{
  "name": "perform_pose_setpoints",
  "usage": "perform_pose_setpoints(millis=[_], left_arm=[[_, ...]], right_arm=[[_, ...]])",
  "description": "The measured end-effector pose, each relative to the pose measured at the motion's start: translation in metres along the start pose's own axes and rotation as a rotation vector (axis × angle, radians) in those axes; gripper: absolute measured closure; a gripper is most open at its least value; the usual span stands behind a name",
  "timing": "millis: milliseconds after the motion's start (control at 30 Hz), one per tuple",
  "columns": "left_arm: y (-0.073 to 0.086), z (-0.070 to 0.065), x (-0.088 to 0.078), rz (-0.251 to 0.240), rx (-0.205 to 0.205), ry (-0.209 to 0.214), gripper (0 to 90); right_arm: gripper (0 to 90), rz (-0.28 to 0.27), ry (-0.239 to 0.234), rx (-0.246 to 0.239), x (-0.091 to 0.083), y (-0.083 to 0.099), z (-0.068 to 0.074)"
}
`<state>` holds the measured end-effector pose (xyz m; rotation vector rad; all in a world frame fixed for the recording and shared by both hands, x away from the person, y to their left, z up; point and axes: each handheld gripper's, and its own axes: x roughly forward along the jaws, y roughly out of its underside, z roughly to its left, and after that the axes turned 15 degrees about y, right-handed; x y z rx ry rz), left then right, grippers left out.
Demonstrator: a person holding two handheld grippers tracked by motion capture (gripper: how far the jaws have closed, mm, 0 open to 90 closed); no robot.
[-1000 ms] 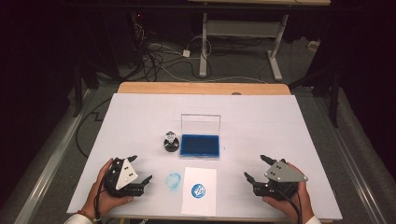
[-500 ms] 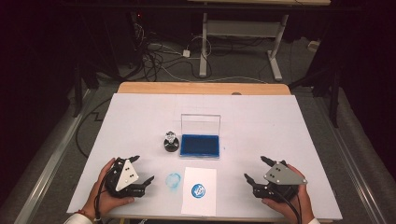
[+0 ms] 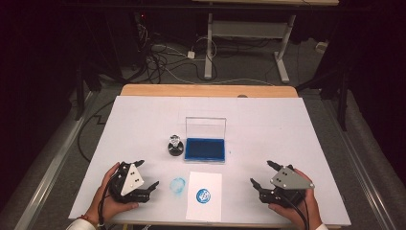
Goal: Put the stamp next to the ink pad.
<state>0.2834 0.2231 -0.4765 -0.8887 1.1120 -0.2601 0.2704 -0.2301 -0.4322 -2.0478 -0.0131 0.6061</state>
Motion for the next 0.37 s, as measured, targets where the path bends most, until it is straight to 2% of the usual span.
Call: perform_pose_setpoints(millis=[133, 367], left_arm=[[-0.0008, 0.0010, -0.0004, -0.002, -0.003, 0.012, 15.3], [-0.0039, 0.0019, 0.0007, -0.011, -0.015, 0.007, 15.3]], right_arm=[[24.4, 0.002, -0.004, 0.000, 0.0006, 0.0008, -0.0002], [24.3, 0.007, -0.001, 0.017, 0.0016, 0.0028, -0.0027]])
